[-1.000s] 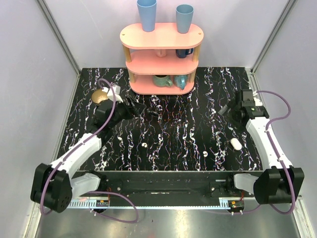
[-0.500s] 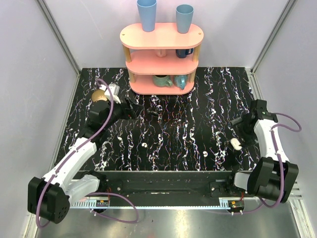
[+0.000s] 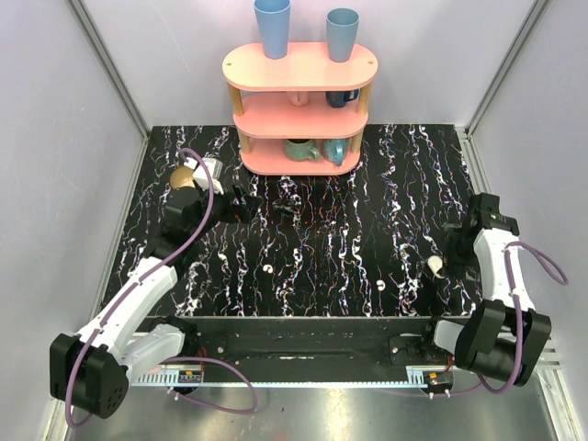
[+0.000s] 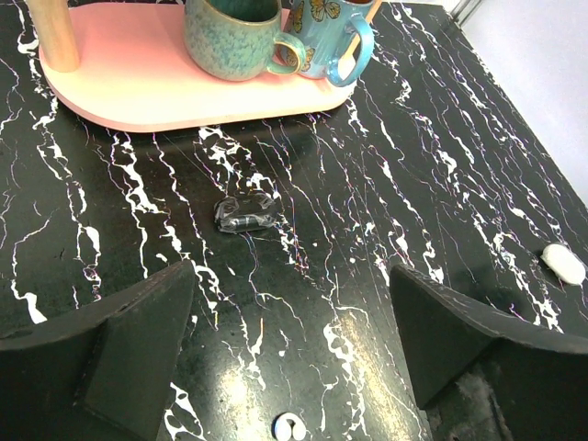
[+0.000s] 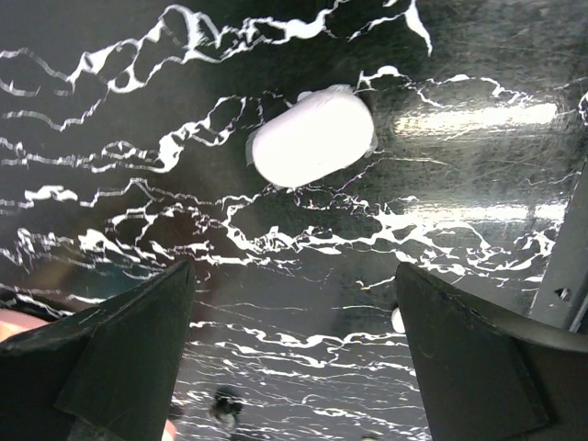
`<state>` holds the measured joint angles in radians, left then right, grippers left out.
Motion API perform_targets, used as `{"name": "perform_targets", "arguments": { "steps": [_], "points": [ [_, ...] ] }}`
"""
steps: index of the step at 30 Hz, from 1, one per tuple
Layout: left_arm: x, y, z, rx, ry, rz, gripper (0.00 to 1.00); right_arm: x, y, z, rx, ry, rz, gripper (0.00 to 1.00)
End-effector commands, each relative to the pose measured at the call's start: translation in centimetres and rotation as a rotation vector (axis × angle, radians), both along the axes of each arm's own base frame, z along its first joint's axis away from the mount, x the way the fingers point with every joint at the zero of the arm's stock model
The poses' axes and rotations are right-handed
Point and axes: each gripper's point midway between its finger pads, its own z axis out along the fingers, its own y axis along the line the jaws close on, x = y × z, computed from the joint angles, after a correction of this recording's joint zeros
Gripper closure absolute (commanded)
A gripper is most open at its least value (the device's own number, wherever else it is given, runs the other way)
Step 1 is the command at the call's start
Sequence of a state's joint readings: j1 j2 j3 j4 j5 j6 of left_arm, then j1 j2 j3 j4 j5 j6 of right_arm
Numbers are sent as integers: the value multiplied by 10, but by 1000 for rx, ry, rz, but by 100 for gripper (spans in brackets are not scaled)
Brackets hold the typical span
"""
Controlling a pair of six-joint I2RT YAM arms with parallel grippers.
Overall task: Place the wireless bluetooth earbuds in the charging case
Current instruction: Pick up the charging case from the corner of the board.
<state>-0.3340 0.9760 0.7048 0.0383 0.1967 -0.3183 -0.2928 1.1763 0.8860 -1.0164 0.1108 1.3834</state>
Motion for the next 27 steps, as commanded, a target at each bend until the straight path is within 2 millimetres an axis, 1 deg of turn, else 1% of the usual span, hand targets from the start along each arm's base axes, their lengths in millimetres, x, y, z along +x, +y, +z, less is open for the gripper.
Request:
{"name": "perform_targets", "arguments": {
  "steps": [1, 2, 6, 7, 9, 11, 13, 14, 15, 17, 21, 24, 27],
  "points": [
    [3, 5, 16, -12, -61, 26, 8, -2, -5, -16, 71, 44, -142, 4],
    [2, 5, 16, -13, -59, 25, 7, -3, -4, -21, 95, 61, -148, 5],
    [2, 5, 17, -14, -62, 25, 6, 3, -3, -42, 217, 102, -147, 6],
    [2, 5, 17, -14, -62, 25, 7, 4, -2, -45, 225, 107, -147, 6],
    [2, 4, 17, -16, -57, 23, 6, 5, -6, -51, 229, 119, -168, 9],
    [2, 4, 18, -19, -59, 21, 6, 4, -14, -54, 195, 126, -194, 11],
    [1, 3, 18, -19, -58, 17, 6, 5, -18, -51, 181, 106, -220, 11],
    [1, 3, 19, -19, -58, 18, 6, 0, -27, -53, 128, 120, -242, 11],
    [1, 3, 19, -19, -58, 18, 6, -2, -31, -52, 111, 121, -259, 11],
    [2, 3, 20, -23, -59, 19, 6, -11, -40, -58, 90, 148, -292, 11],
    [2, 0, 22, -27, -57, 3, 6, -28, -41, -76, 132, 228, -306, 11],
    [3, 0, 22, -23, -56, 4, 6, -29, -42, -84, 151, 237, -309, 14],
    [3, 0, 20, -27, -48, 5, 6, -22, -46, -86, 144, 215, -310, 17]
  ]
}}
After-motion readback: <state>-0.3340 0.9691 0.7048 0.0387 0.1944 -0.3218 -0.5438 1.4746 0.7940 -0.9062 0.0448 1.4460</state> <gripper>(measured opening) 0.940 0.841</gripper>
